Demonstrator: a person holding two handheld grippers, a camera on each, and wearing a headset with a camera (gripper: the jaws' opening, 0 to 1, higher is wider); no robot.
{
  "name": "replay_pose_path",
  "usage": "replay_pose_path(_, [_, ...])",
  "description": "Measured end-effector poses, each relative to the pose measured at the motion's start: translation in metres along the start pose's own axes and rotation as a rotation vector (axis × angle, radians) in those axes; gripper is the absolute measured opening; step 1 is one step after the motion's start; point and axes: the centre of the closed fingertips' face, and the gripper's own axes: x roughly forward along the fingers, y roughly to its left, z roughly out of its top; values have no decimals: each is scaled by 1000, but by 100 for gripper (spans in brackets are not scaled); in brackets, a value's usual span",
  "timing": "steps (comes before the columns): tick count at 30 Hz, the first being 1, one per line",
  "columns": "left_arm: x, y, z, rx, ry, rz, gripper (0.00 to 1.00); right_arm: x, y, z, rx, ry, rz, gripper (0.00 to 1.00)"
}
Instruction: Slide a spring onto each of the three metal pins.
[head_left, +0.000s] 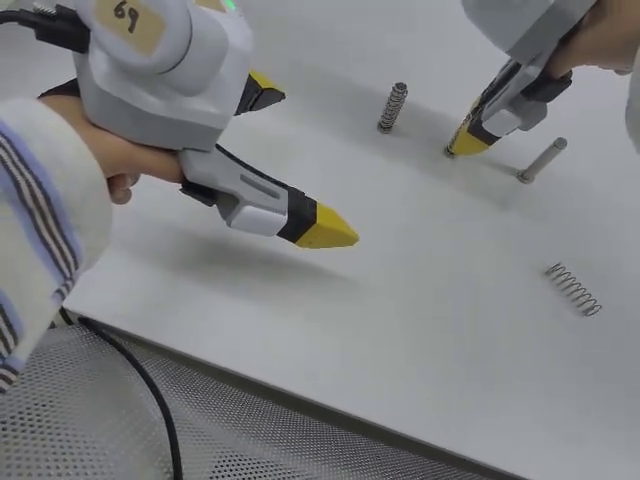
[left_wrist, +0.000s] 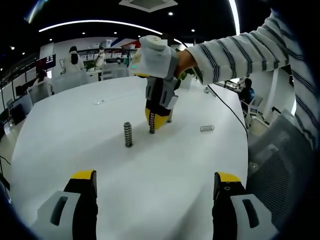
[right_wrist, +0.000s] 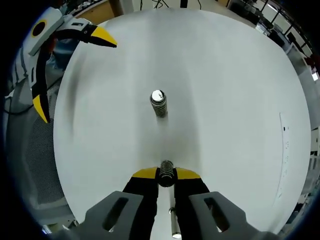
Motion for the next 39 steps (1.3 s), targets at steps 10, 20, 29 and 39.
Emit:
replay_pose_path(10, [-1,-1,-2,1,15,-8,95,1,0,-3,-37,5,-12,9])
replay_pose_path(20, [-1,-1,-2,9,23,-10,95,2,-5,-3,-58,0,-24,13])
replay_pose_path(29, [-4,0,0,20,26,1,96,-7,-5,-7,-56,-14,-47,17])
replay_pose_path(39, [-12,-5,4,15,17,3,96,-29,5,-9,-34,-52,-70,22])
